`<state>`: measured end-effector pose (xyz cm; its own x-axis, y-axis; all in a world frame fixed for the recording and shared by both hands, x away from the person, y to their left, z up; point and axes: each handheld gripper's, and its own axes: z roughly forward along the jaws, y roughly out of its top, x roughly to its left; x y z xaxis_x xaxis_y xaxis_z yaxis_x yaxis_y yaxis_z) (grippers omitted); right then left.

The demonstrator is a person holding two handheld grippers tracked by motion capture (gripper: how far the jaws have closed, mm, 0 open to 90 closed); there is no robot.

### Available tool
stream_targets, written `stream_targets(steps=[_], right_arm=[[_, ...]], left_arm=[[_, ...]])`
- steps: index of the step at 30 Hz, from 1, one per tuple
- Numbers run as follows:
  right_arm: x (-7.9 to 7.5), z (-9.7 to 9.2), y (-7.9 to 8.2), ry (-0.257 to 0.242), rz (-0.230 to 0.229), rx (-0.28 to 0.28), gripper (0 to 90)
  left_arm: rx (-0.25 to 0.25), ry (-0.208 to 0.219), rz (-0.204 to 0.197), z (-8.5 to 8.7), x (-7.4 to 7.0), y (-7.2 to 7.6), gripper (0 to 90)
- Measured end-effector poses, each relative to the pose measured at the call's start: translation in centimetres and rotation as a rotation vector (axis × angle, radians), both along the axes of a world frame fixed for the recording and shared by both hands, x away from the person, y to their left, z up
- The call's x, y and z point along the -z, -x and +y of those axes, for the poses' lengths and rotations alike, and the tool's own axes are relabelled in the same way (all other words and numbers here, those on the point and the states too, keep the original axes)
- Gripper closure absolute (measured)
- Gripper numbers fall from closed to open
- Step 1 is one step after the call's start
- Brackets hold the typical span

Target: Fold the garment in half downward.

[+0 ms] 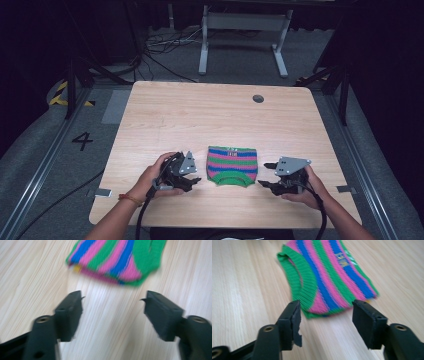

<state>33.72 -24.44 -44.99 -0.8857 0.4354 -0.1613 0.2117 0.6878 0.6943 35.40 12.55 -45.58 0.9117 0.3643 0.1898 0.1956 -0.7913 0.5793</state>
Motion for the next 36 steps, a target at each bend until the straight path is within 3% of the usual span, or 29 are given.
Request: stream_targets(steps=[5, 13, 22, 27, 36], right_arm=[[-0.1, -2.6, 0.3, 0.022, -0.013, 0.069, 31.3], [0.5, -5.8, 1.0, 0.044, -0.012, 0.156, 26.2], [1.8, -9.6, 1.7, 0.018, 0.014, 0.263, 24.0], [2.7, -11.5, 2.0, -0.016, 0.043, 0.331, 22.3], [4.0, -13.4, 2.5, -0.077, 0.085, 0.402, 19.7]], left_arm=[[-0.075, 0.025, 0.01, 3.0, 0.0, 0.4, 21.9], [-0.115, -0.001, 0.017, 6.7, 0.6, 1.2, 18.6], [-0.169, 0.001, 0.028, 9.6, 1.1, 1.9, 17.5], [-0.197, 0.029, 0.07, 11.2, 1.8, 2.3, 17.5], [-0.264, 0.067, 0.127, 14.2, 3.0, 2.8, 16.9]])
